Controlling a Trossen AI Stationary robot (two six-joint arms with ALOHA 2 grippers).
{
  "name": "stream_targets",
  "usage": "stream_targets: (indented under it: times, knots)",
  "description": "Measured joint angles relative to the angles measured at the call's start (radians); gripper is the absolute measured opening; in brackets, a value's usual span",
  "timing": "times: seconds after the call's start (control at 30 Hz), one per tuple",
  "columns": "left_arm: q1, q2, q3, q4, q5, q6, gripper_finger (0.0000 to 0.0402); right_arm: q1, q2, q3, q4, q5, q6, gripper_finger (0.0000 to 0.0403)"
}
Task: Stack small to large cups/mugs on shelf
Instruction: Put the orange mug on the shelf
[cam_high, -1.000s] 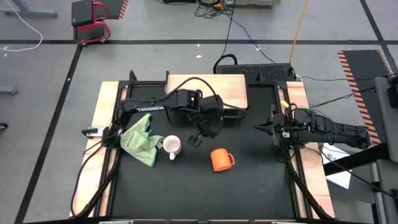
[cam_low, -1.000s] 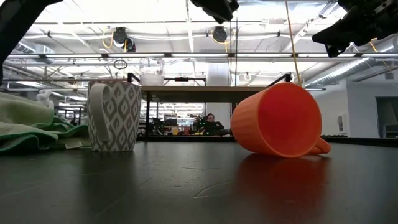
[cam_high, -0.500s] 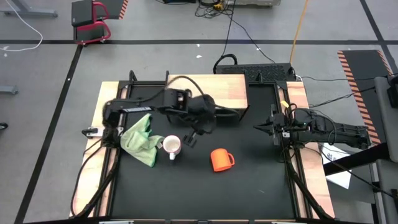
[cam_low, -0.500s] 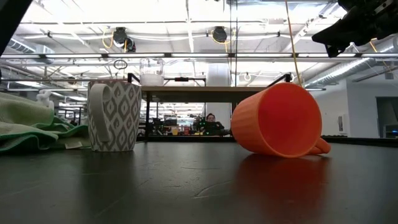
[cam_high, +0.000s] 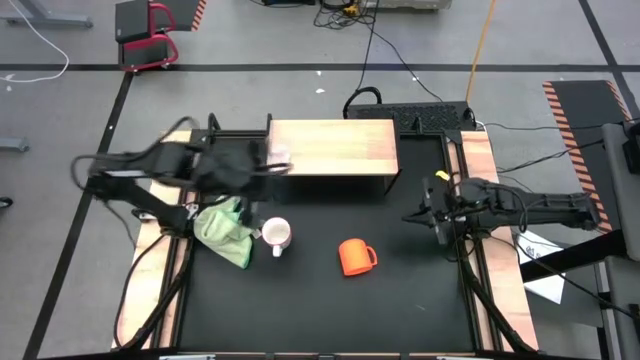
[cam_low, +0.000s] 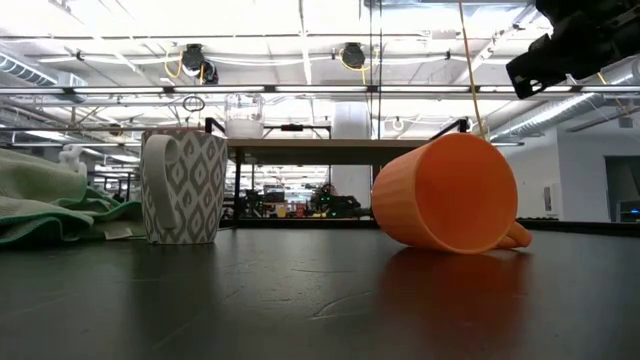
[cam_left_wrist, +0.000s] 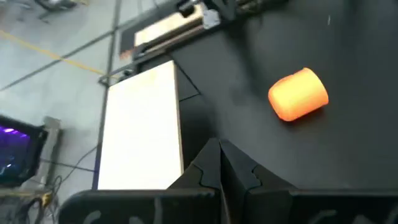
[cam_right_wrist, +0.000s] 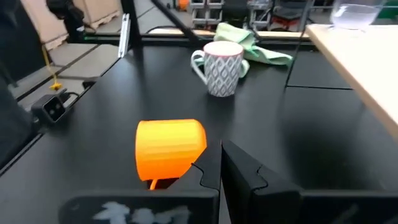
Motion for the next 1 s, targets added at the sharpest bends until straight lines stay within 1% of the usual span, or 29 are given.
stream_targets:
  times: [0.07,0.23,0.37,0.47,0.6,0.67,0.73,0.8,0.87,0.9,1.0]
  knots:
    - [-0.02,-0.105,-0.13,0.089,-0.037,-0.042,0.0,0.012,0.012,0.0,0.005,0.0,-0.003,0.0]
    - [-0.038,-0.327,-0.433,0.319,-0.048,-0.097,0.0,0.026,0.016,0.0,0.009,0.001,-0.012,0.0]
    - [-0.039,-0.45,-0.656,0.486,-0.048,-0.148,0.0,0.026,0.016,0.0,0.014,0.002,-0.016,0.0]
    - [-0.039,-0.518,-0.791,0.598,-0.048,-0.154,0.0,0.026,0.016,0.0,0.014,0.003,-0.017,0.0]
    - [-0.041,-0.577,-0.928,0.715,-0.042,-0.178,0.0,0.026,0.016,0.0,0.005,0.003,-0.016,0.0]
    - [-0.041,-0.601,-0.986,0.748,-0.042,-0.171,0.0,0.026,0.016,0.0,0.004,0.003,-0.013,0.0]
    - [-0.041,-0.632,-1.036,0.822,-0.041,-0.169,0.0,0.026,0.016,0.0,0.004,0.003,-0.012,0.0]
    - [-0.04,-0.67,-1.082,0.895,-0.002,-0.14,0.0,0.026,0.016,0.0,0.004,0.003,-0.012,0.0]
    - [-0.04,-0.711,-1.128,0.928,0.018,-0.103,0.0,0.026,0.016,0.0,0.004,0.003,-0.014,0.0]
    - [-0.036,-0.729,-1.148,0.941,0.017,-0.093,0.0,0.026,0.016,0.0,0.004,0.003,-0.016,0.0]
    - [-0.006,-0.781,-1.202,0.951,-0.053,-0.108,0.0,0.026,0.016,0.0,0.004,0.003,-0.018,0.0]
